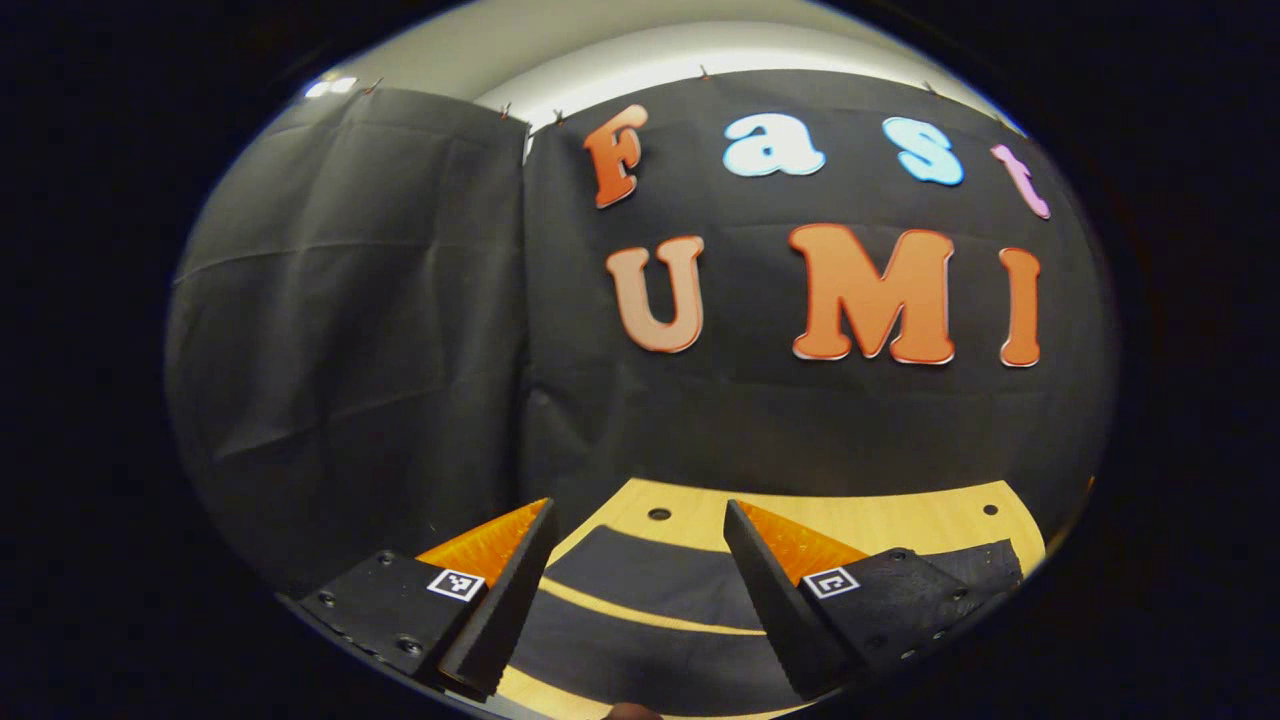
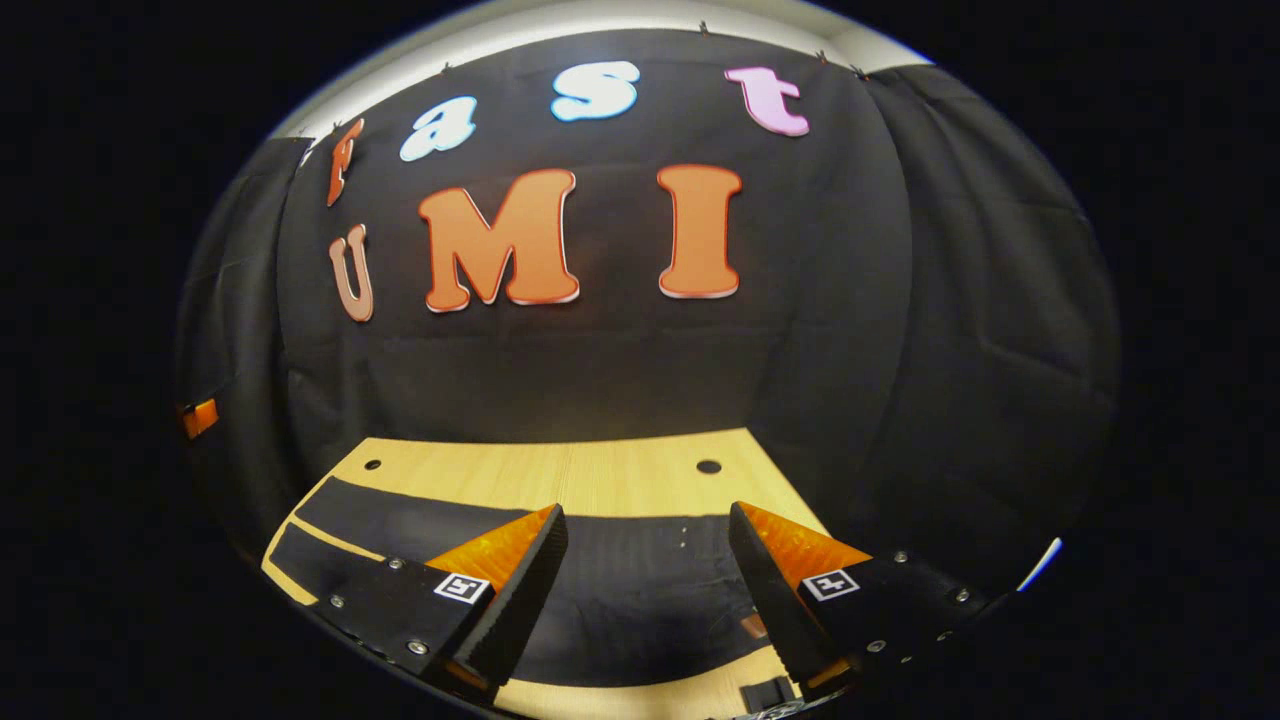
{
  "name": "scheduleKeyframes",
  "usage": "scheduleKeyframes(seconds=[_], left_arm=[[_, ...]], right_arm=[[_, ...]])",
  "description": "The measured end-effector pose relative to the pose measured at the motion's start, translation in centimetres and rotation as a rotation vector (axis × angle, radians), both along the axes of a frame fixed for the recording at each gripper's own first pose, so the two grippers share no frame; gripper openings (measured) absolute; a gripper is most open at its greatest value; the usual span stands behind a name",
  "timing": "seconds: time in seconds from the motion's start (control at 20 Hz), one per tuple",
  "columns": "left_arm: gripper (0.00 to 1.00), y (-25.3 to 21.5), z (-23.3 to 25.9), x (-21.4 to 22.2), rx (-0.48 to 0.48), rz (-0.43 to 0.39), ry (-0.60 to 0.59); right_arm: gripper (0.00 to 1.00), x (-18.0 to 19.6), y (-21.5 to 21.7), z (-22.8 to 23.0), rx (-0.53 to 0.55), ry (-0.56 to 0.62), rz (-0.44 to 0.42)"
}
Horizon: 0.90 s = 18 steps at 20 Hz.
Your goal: Grasp the waist and the cuffs of the jeans and fold them to make the two legs overlap; first hold the waist and fold one-third of the jeans toward the cuffs, then hold the cuffs and fold the remaining one-third in the same direction to finish folding.
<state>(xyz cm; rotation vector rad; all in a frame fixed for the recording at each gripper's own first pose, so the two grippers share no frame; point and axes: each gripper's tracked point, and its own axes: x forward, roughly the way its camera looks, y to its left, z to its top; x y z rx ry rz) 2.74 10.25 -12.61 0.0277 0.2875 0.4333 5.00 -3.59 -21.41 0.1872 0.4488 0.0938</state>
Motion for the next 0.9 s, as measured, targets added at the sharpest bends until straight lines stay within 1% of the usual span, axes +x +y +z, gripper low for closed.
scheduleKeyframes(seconds=[0.1,0.2,0.35,0.5,0.55,0.65,0.75,0.85,0.9], left_arm=[[1.00,2.9,-2.9,-0.7,-0.061,0.062,0.091],[1.00,6.0,-6.5,-0.5,-0.116,0.101,0.182],[1.00,9.8,-10.7,-1.4,-0.228,0.135,0.300],[1.00,12.4,-16.3,-2.8,-0.391,0.209,0.444],[0.98,13.3,-17.9,-3.2,-0.439,0.233,0.480],[0.99,15.0,-21.2,-3.3,-0.502,0.261,0.550],[0.99,15.6,-24.0,-3.1,-0.535,0.275,0.607],[0.96,15.8,-25.8,-2.3,-0.585,0.275,0.660],[0.99,16.4,-26.8,-2.0,-0.611,0.278,0.680]], right_arm=[[0.98,-0.3,0.2,-3.0,0.012,0.098,-0.011],[0.98,-0.4,0.4,-4.8,0.028,0.164,-0.049],[0.98,-1.6,0.5,-8.4,0.112,0.305,-0.122],[0.98,-3.2,0.7,-11.5,0.181,0.442,-0.201],[0.98,-3.5,0.7,-12.5,0.200,0.478,-0.227],[0.97,-4.1,0.2,-13.9,0.209,0.534,-0.275],[0.97,-4.8,-0.4,-15.3,0.207,0.595,-0.328],[0.97,-5.2,-0.4,-16.3,0.236,0.644,-0.383],[0.98,-5.2,-0.6,-17.0,0.260,0.664,-0.407]])
